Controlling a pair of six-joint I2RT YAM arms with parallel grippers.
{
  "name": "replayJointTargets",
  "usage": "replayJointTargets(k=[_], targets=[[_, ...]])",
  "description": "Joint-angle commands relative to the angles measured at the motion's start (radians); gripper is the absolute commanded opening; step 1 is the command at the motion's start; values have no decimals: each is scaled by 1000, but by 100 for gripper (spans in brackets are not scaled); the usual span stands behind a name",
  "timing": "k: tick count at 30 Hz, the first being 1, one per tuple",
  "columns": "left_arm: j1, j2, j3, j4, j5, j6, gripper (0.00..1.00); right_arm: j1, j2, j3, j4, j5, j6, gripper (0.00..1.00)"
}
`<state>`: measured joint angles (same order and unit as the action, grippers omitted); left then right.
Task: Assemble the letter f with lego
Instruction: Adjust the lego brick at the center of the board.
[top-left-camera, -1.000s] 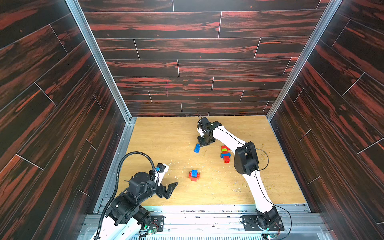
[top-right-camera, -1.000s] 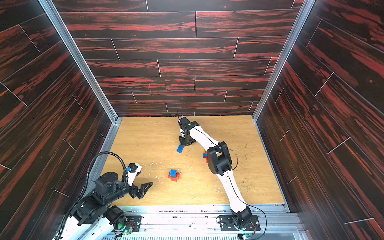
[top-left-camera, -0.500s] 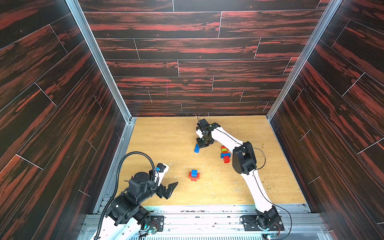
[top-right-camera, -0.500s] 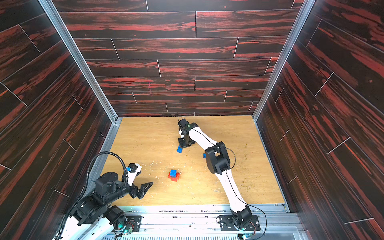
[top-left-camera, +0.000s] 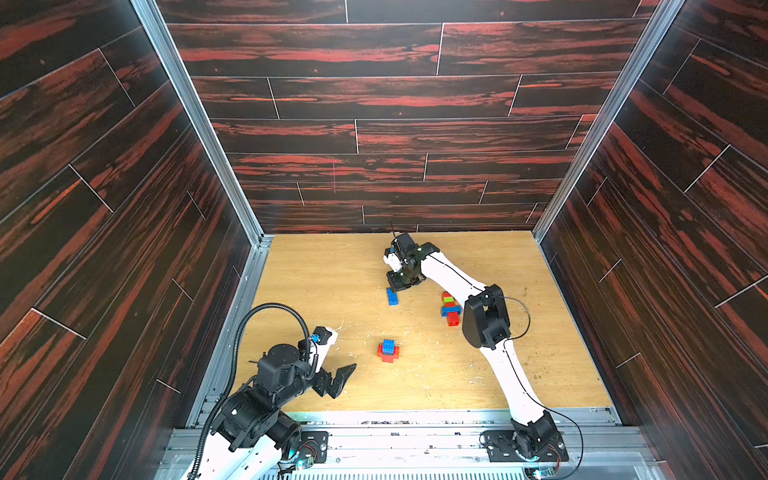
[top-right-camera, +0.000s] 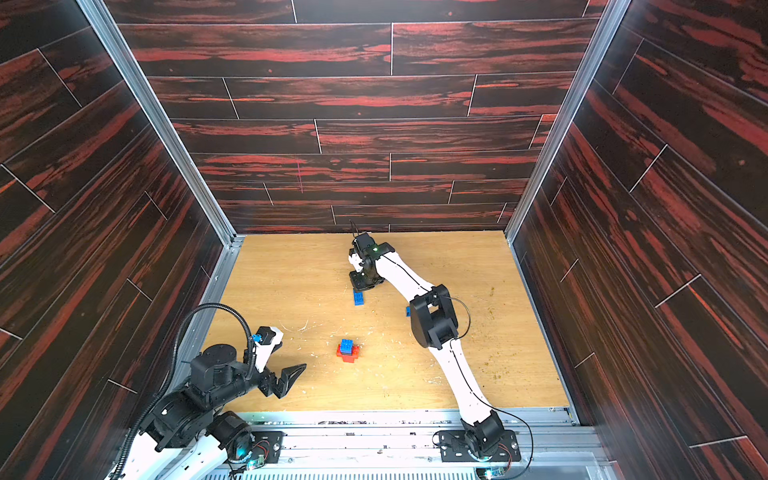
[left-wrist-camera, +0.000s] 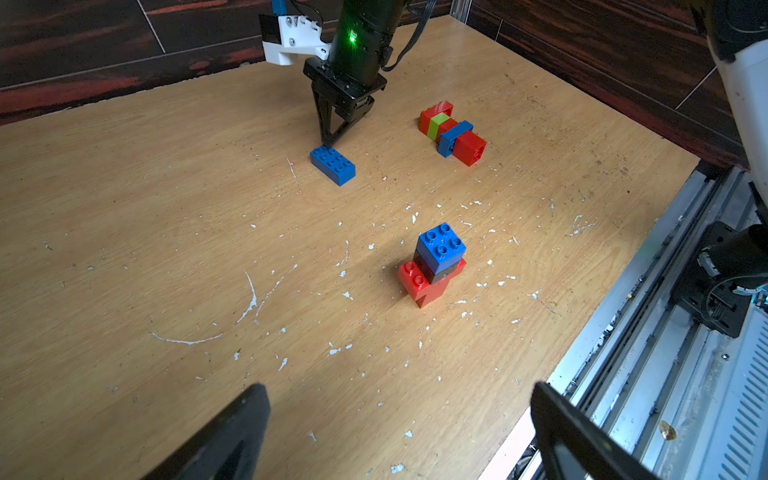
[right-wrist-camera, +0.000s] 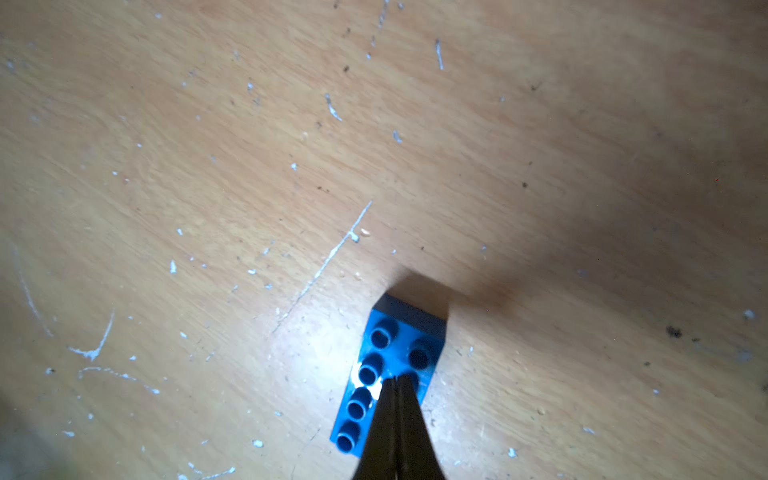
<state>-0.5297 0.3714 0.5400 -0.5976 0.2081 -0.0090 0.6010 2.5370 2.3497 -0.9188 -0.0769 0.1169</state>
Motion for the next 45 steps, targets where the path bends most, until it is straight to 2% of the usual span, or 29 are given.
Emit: replayJointTargets(k=[1,8,9,10,11,12,14,21,30,45], targets=[[-4,-2,-8,9,-6,-3,100,9,28,20,-11,-24,-20,0],[-3,-3,-8,9,-5,-3,100,23,-23,14,-22,58,-19,1],[-3,-3,-8,9,-4,-3,100,24,-30,14,-28,70,-15,11],[-3,-3,-8,9,-4,-3,100,26,-36,13,-36,85,-8,25],[-3,-2,-8,9,-5,-3,100,28,-39,13,-44,98,-2,33],[-3,-3,-8,9,-5,-3,100,29,-43,13,-52,114,7,40],[-3,-3,-8,9,-4,-3,100,31,-46,14,-62,127,18,45],[-3,-5,-8,7,5,-1,100,39,-36,25,-74,139,60,48],[-3,-8,-8,6,15,0,100,49,25,118,-109,124,99,49],[-3,-12,-8,4,22,1,100,59,59,126,-115,134,141,49]])
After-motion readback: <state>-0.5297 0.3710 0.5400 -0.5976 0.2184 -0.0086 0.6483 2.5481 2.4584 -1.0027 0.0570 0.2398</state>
